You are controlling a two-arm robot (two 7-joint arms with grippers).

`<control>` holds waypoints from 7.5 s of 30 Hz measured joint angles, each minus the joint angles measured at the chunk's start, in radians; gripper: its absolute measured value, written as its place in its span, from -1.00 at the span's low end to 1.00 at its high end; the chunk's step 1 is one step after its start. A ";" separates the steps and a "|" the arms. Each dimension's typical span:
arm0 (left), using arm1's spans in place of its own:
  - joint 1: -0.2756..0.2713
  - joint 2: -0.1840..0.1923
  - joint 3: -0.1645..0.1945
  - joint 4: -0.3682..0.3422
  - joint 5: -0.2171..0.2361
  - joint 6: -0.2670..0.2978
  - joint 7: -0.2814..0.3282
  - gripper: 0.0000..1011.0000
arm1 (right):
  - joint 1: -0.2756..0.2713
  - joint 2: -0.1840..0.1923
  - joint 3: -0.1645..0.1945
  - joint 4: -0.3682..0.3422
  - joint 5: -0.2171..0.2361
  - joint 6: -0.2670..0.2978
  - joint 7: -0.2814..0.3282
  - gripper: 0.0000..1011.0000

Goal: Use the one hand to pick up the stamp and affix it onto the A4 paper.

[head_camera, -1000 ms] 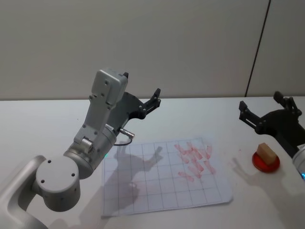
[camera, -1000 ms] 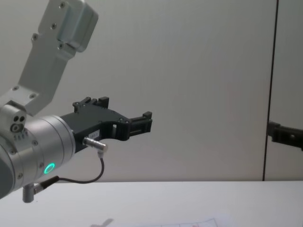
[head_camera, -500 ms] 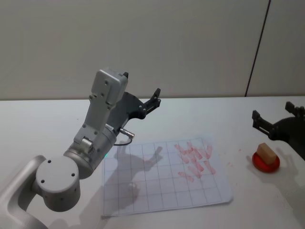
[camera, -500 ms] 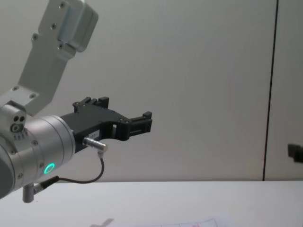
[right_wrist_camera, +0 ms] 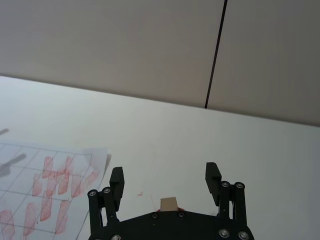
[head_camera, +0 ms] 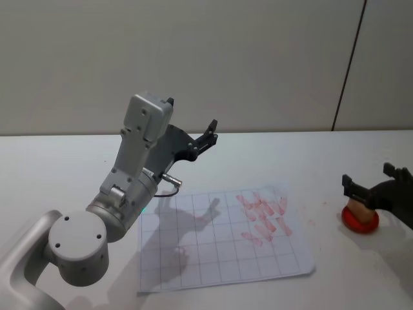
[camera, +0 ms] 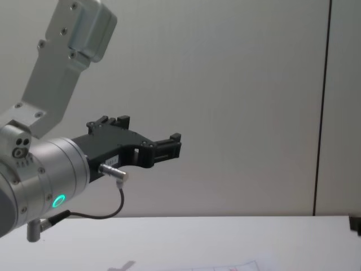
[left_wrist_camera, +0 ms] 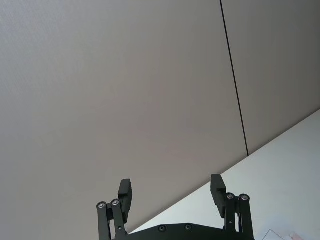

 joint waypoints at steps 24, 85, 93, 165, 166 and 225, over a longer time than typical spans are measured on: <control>0.000 0.000 0.000 0.000 0.000 0.000 0.000 0.98 | 0.005 0.000 -0.009 0.055 -0.041 0.095 0.011 0.30; 0.000 0.000 0.000 0.000 0.000 0.000 0.000 0.98 | 0.071 -0.029 -0.031 -0.021 -0.116 0.063 0.111 -0.58; 0.000 0.000 0.000 0.000 0.000 0.000 0.000 0.98 | 0.089 -0.051 -0.060 -0.019 -0.131 0.063 0.187 -0.57; 0.000 0.000 0.000 0.000 0.000 0.000 0.000 0.98 | 0.098 -0.100 -0.180 0.156 -0.258 0.056 0.336 -0.57; 0.000 0.000 0.000 0.000 0.000 0.000 0.000 0.98 | 0.099 -0.100 -0.179 0.154 -0.255 0.054 0.332 -0.57; 0.000 0.000 0.000 0.000 0.000 0.000 0.000 0.98 | 0.020 -0.014 0.004 -0.037 0.053 0.296 -0.095 -0.57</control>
